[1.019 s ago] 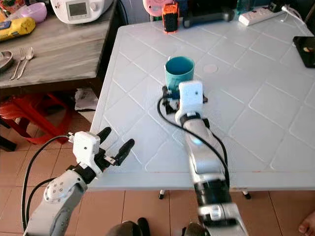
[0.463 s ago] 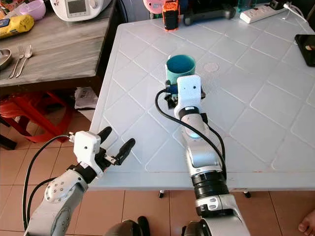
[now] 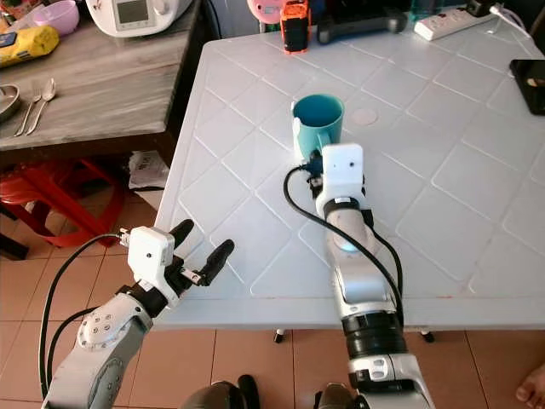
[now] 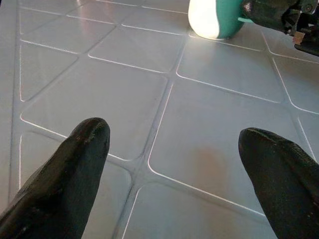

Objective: Setting the table

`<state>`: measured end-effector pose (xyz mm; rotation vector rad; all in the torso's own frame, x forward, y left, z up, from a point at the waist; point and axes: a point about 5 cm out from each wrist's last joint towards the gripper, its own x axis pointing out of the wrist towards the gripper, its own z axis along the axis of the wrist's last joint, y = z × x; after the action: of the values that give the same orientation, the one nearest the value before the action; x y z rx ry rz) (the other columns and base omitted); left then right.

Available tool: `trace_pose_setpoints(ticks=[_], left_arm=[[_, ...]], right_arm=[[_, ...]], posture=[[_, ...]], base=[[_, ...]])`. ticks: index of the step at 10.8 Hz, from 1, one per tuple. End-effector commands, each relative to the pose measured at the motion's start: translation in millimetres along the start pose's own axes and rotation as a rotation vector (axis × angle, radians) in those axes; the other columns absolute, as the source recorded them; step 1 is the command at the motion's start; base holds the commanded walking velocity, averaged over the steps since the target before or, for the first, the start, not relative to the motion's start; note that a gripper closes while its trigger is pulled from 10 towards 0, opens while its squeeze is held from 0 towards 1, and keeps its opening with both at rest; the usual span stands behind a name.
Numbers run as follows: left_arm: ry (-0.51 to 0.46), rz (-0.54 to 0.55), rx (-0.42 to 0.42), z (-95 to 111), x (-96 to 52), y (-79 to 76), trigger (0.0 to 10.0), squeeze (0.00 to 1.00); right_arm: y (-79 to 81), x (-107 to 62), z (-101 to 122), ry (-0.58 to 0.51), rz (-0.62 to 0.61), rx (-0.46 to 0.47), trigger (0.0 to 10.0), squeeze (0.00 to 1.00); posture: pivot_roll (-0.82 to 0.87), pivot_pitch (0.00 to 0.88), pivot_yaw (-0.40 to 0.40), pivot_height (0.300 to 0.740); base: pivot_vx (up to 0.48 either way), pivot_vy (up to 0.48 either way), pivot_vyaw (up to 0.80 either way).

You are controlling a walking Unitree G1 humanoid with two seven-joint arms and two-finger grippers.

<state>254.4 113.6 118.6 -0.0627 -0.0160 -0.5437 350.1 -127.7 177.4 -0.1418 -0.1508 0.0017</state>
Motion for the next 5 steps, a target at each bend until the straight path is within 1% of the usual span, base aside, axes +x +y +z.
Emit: trace_pose_setpoints(ticks=[1, 2, 3, 4, 5], left_arm=[[0.027, 0.016, 0.004, -3.8, -2.1, 3.8, 10.0, 0.0], [0.026, 0.015, 0.005, -2.7, -0.6, 3.9, 10.0, 0.0], [0.022, 0.015, 0.003, -1.6, 0.7, 3.8, 10.0, 0.0], [0.021, 0.02, -0.001, -1.6, 1.1, 3.9, 10.0, 0.0], [0.021, 0.024, -0.004, -1.7, 1.7, 3.7, 10.0, 0.0]], right_arm=[[4.9, -2.0, 4.6, -0.013, 0.01, 0.01, 0.0, 0.0], [6.7, -2.0, 6.7, -0.019, 0.017, 0.003, 0.0, 0.0], [8.8, -0.7, 10.6, -0.03, 0.028, -0.001, 0.5, 0.0], [10.7, 1.1, 13.6, -0.038, 0.04, -0.004, 2.5, 0.0], [11.0, 2.0, 14.2, -0.038, 0.044, -0.006, 6.9, 0.0]], posture=[[-0.04, 0.202, 0.171, 0.74], [-0.04, 0.201, 0.171, 0.74], [-0.04, 0.199, 0.169, 0.74], [-0.04, 0.196, 0.165, 0.74], [-0.04, 0.194, 0.162, 0.74]], base=[[0.0, 0.0, 0.0], [0.0, 0.0, 0.0], [0.0, 0.0, 0.0], [0.0, 0.0, 0.0], [0.0, 0.0, 0.0]])
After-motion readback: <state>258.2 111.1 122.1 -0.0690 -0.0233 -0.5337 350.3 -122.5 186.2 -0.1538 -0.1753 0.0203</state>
